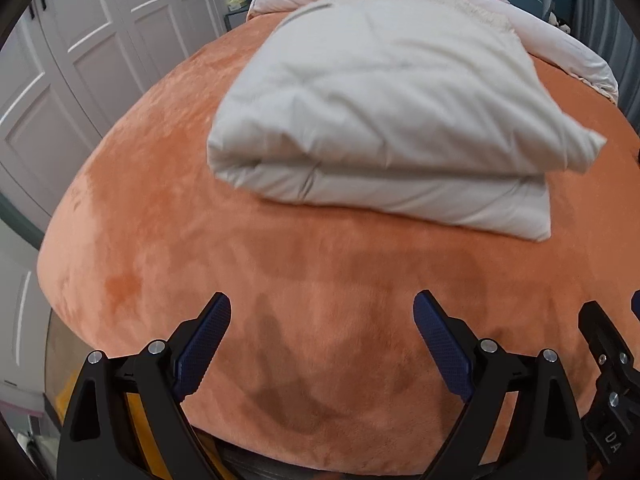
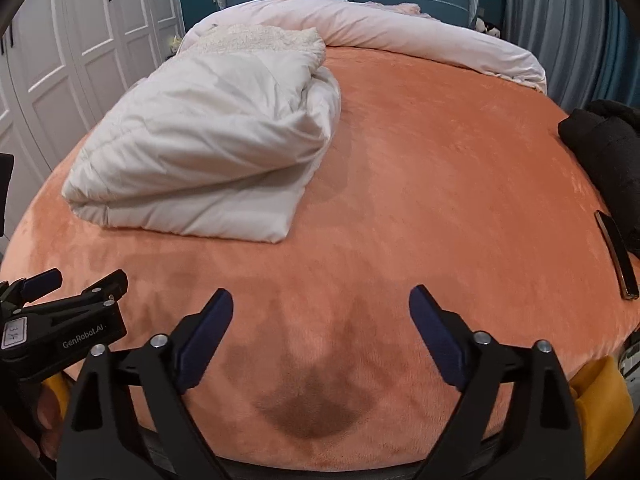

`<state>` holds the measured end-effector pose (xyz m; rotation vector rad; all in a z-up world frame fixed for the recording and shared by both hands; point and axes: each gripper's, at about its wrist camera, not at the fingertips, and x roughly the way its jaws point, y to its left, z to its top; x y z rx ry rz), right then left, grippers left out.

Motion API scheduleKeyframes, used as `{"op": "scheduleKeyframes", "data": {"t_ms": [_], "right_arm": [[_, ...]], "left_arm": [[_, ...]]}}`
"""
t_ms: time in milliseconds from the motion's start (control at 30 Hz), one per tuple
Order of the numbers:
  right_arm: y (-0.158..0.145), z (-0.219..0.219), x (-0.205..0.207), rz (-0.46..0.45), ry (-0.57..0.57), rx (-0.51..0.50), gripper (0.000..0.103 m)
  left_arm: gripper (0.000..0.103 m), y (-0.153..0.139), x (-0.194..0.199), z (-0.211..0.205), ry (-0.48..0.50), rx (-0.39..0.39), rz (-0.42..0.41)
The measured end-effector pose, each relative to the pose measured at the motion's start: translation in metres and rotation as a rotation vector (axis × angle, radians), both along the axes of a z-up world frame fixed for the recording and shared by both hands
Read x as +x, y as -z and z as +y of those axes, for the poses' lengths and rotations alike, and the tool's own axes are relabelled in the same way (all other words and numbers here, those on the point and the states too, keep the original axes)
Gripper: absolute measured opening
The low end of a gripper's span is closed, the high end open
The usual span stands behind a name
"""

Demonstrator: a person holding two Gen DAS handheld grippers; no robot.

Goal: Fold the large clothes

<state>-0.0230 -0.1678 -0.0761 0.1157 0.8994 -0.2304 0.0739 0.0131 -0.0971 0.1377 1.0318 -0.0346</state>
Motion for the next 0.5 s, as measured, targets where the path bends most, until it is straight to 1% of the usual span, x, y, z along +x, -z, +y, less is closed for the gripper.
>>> {"op": "scheduleKeyframes", "data": {"t_ms": [167, 233, 367, 500], "right_arm": [[0.017, 0.005, 0.0, 0.033, -0.002, 0.011, 0.088], [0.022, 0.006, 0.0, 0.042, -0.008, 0.014, 0.088], [0.035, 0.01, 0.001, 0.075, -0.019, 0.015, 0.088], [0.04, 0.014, 0.001, 0.073, -0.036, -0.004, 0.092]], "left_arm": [[0.092, 0.02, -0.007, 0.004, -0.002, -0.007, 0.01], [0.092, 0.021, -0.011, 0.005, 0.0, -0.011, -0.016], [0.093, 0.023, -0.016, 0.001, 0.006, -0.002, -0.043], [0.095, 0.029, -0.02, 0.001, 0.002, 0.009, -0.073]]}}
